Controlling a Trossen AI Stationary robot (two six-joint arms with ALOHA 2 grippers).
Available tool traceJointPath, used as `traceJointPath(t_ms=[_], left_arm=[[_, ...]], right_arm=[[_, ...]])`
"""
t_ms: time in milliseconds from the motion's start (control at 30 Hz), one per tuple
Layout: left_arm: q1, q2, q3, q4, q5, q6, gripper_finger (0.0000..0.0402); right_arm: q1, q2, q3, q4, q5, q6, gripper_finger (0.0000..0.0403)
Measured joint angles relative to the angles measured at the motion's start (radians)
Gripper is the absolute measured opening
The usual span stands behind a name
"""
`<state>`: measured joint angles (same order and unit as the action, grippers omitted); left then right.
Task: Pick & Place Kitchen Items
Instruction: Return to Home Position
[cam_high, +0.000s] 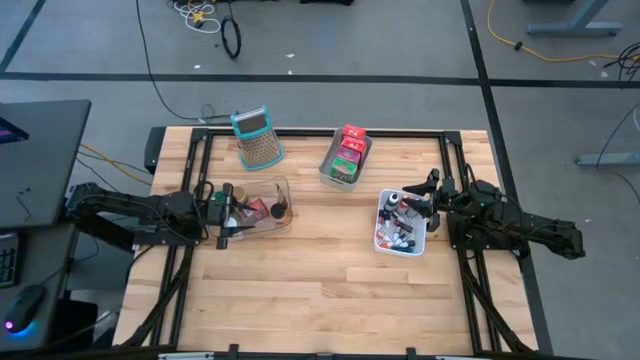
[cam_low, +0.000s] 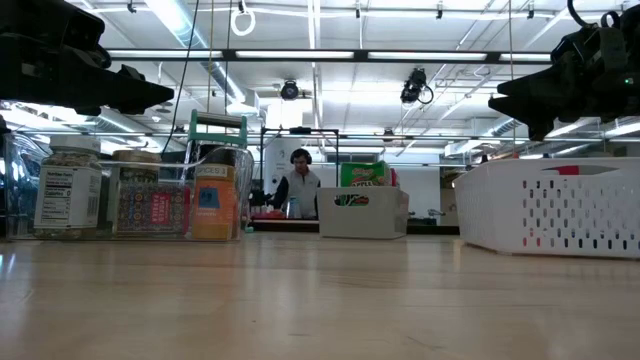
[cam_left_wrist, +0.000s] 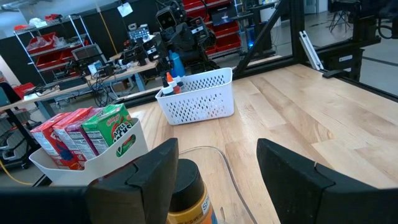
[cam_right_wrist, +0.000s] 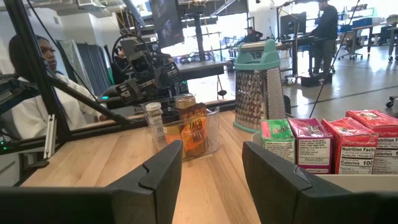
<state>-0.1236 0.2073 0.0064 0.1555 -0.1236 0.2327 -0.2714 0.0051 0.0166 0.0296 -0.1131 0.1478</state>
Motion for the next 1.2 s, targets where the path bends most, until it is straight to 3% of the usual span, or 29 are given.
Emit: traceJointPath(t_ms=[1200], left_arm=[[0.0,0.0,0.0,0.0,0.0,0.0,0.0229]], right_arm=[[0.0,0.0,0.0,0.0,0.0,0.0,0.0178]])
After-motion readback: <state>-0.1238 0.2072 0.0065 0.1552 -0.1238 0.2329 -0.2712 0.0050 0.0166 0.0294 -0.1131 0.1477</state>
